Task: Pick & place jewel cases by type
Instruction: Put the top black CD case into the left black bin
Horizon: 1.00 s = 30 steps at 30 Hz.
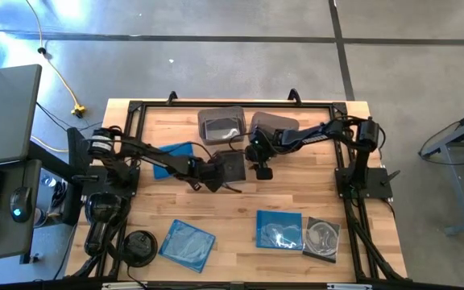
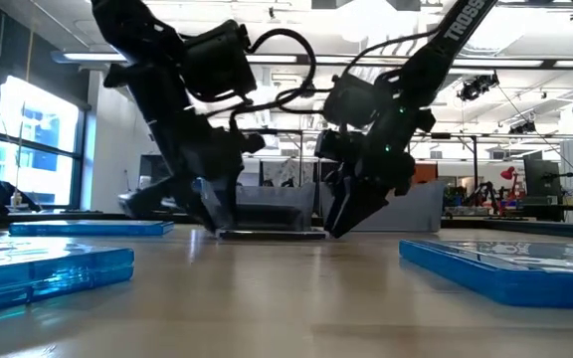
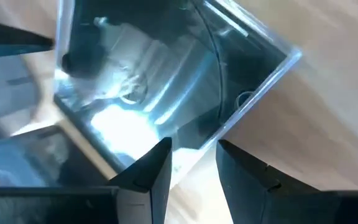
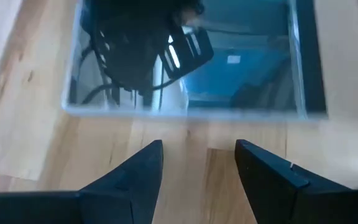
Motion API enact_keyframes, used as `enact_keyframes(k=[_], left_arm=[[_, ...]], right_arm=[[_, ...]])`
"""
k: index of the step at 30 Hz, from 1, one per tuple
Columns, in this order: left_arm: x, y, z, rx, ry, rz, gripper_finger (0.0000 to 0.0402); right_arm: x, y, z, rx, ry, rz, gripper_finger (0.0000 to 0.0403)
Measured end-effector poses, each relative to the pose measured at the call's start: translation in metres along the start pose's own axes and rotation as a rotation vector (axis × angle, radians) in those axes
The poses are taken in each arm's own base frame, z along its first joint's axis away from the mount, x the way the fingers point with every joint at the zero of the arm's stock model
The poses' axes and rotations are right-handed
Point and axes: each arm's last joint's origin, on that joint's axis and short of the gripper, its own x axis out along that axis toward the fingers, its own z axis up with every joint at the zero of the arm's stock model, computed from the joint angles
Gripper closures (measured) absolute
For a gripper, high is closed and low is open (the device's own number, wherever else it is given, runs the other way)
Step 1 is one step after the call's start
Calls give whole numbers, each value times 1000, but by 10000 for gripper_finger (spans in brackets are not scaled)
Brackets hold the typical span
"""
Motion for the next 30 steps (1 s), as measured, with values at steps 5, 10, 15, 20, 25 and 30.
enact_keyframes(k=[5,10,15,20,25,30], left_arm=[[1,5,2,15,-25,54,275],[1,7,3,62,-36,72,275],[-3,9,10,73,8,112,275],[-16,10,29,126,-33,134,275],[-29,5,45,151,-36,187,275],[-40,-2,58,160,-24,271,275]], right_arm=[[11,-1,-6,-10,24,19,205],[11,0,-6,-9,14,36,205],[10,0,-5,-11,10,42,205],[1,0,2,-27,-5,40,205],[-2,8,5,-29,15,38,205],[-1,26,9,-79,91,-12,205]])
